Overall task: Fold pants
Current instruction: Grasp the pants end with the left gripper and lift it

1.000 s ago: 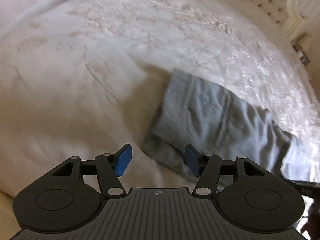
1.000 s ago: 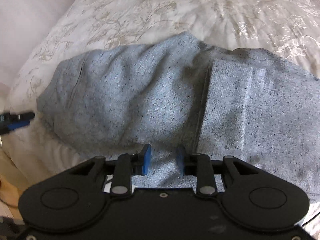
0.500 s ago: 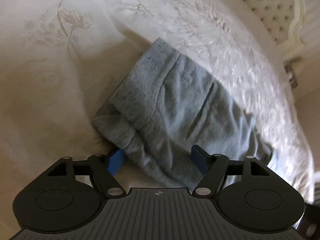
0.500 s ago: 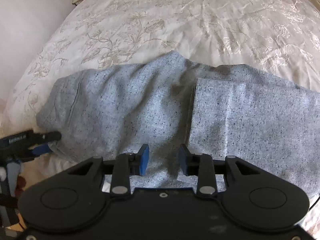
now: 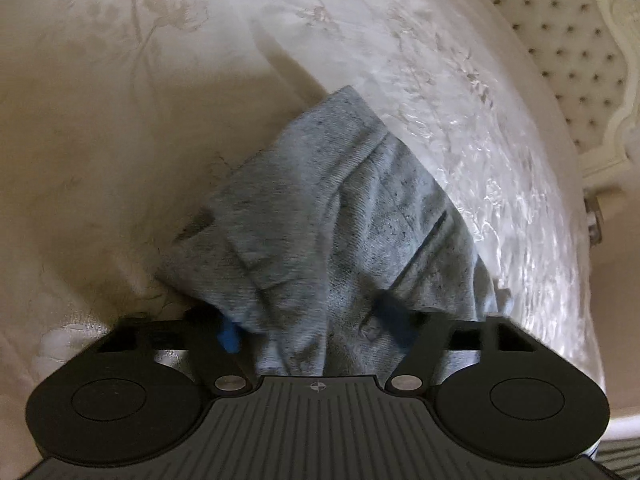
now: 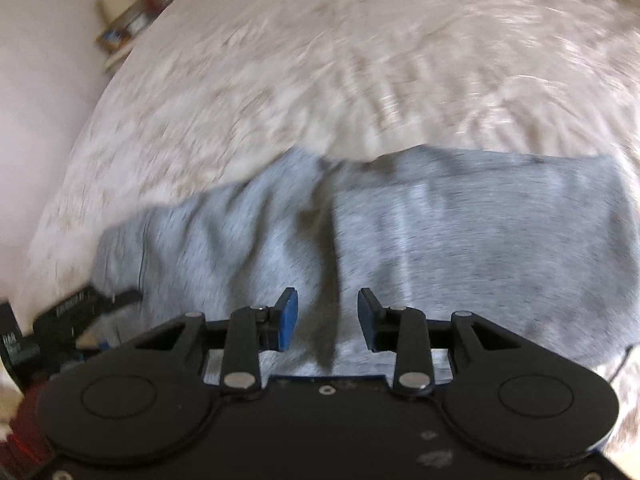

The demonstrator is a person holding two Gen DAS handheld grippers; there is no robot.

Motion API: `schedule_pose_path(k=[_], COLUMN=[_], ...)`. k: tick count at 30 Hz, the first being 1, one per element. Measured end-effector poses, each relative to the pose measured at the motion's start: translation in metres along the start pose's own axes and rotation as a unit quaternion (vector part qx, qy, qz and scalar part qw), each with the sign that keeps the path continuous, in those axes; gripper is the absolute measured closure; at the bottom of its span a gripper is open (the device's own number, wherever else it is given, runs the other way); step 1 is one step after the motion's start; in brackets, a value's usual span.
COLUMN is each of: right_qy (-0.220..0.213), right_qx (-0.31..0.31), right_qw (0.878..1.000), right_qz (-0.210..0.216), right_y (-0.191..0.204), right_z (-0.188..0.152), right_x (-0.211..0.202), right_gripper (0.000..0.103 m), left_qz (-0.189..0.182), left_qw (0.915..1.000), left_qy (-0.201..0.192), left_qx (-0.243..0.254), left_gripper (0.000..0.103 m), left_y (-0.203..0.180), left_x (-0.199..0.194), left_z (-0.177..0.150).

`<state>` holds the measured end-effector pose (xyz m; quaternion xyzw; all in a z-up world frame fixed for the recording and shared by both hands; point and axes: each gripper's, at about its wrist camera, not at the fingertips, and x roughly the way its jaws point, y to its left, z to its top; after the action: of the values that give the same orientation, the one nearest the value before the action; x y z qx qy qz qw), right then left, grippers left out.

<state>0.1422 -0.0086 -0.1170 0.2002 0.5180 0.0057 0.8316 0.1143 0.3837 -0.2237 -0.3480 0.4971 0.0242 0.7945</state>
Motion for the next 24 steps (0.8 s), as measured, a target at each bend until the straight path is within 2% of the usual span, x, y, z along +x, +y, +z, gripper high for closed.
schedule_pose_path(k=[1,2,3,6,9,12,15,17,21,24], right_qy=[-0.007,-0.013,-0.017,-0.023,-0.023,-0.019,-0.011,-0.007,-0.006,-0.007], right_qx=[0.014,0.029,0.039,0.060,0.071,0.079,0.082,0.082,0.087,0.089], right_qw=[1.000,0.999,0.999,0.998,0.997,0.997,0.997,0.996,0.995,0.995], right_qz=[-0.002,-0.004,-0.005,-0.009,-0.009,-0.001,0.009,0.019,0.039,0.048], right_y=[-0.006,-0.014,-0.019,-0.037,-0.054,-0.072,-0.091,-0.104,-0.135,-0.162], right_z=[0.001,0.001,0.002,0.001,-0.002,-0.005,-0.008,-0.009,-0.007,-0.002], right_x=[-0.005,-0.009,-0.012,-0.018,-0.021,-0.022,-0.021,-0.023,-0.027,-0.029], right_gripper=[0.068,0.067,0.067,0.066,0.066,0.066,0.066,0.066,0.066,0.066], left_qz=[-0.002,-0.003,-0.004,0.009,0.013,0.009,-0.001,-0.010,-0.043,-0.072], left_qw=[1.0000,0.9999,0.9999,0.9967,0.9890,0.9758,0.9546,0.9353,0.8940,0.8578], left_qy=[-0.001,-0.005,-0.010,-0.044,-0.080,-0.116,-0.153,-0.177,-0.201,-0.185], left_qx=[-0.006,-0.009,-0.002,0.067,0.124,0.185,0.256,0.306,0.398,0.474], left_gripper=[0.075,0.080,0.082,0.085,0.086,0.087,0.087,0.087,0.087,0.087], left_y=[0.001,0.001,-0.001,-0.024,-0.052,-0.086,-0.130,-0.163,-0.228,-0.273], left_x=[-0.001,-0.004,-0.006,-0.019,-0.037,-0.061,-0.085,-0.101,-0.119,-0.103], left_z=[0.000,0.000,-0.001,-0.008,-0.016,-0.028,-0.051,-0.074,-0.132,-0.187])
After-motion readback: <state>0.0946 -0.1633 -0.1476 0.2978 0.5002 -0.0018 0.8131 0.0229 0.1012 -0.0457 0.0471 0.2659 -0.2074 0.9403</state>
